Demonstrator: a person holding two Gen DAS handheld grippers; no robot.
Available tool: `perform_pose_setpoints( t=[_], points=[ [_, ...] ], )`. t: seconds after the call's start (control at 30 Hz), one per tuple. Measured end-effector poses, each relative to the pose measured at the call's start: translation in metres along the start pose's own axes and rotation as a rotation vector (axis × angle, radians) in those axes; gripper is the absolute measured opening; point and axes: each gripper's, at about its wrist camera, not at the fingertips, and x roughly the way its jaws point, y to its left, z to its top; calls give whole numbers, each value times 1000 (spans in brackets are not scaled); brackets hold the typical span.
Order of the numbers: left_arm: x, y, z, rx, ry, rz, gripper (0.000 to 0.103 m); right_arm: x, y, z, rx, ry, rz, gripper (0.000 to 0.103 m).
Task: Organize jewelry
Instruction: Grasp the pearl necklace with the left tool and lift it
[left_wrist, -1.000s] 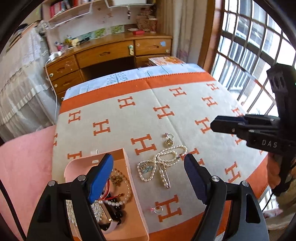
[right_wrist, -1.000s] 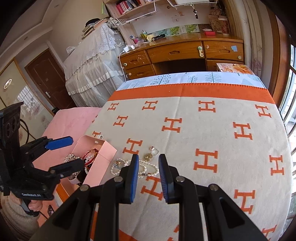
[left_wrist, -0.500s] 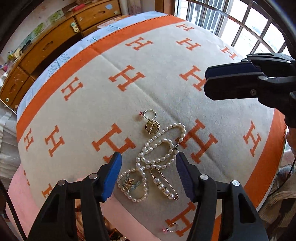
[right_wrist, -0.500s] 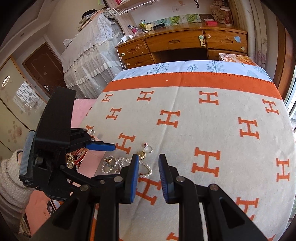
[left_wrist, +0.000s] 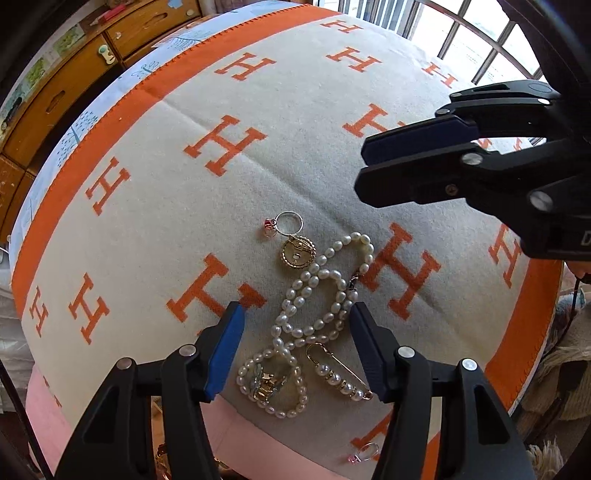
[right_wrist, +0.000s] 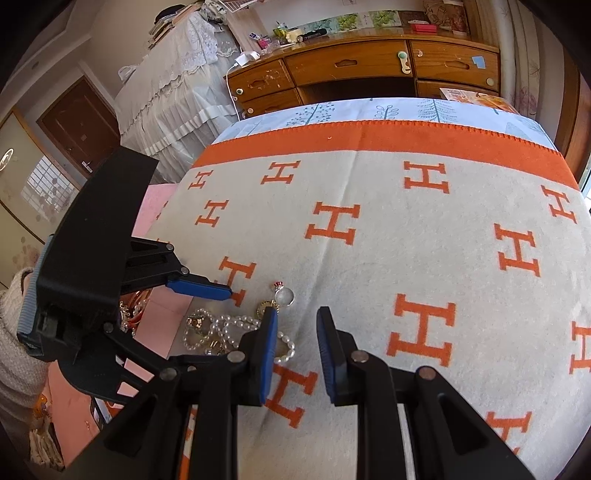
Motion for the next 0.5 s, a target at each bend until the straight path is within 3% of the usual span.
perform_pose_setpoints(
  t=[0.03,0.1,0.17,0.4,0.5],
  points=[
    [-1,0,1,9,3,-3,47,2,-1,0,1,2,-1,22],
    [-1,2,7,10,8,-10,18,5,-2,0,2,8,-7,22],
    [1,3,14,-3,16,-6,8,9,-2,1,3,14,-9,22],
    [-3,-1,12,-126,-17,88,7,15,4,4,-16,23,-9,22],
    [-16,7,7,-230,-54,69,3,13,7,5,-20,16,-11,22]
  ],
)
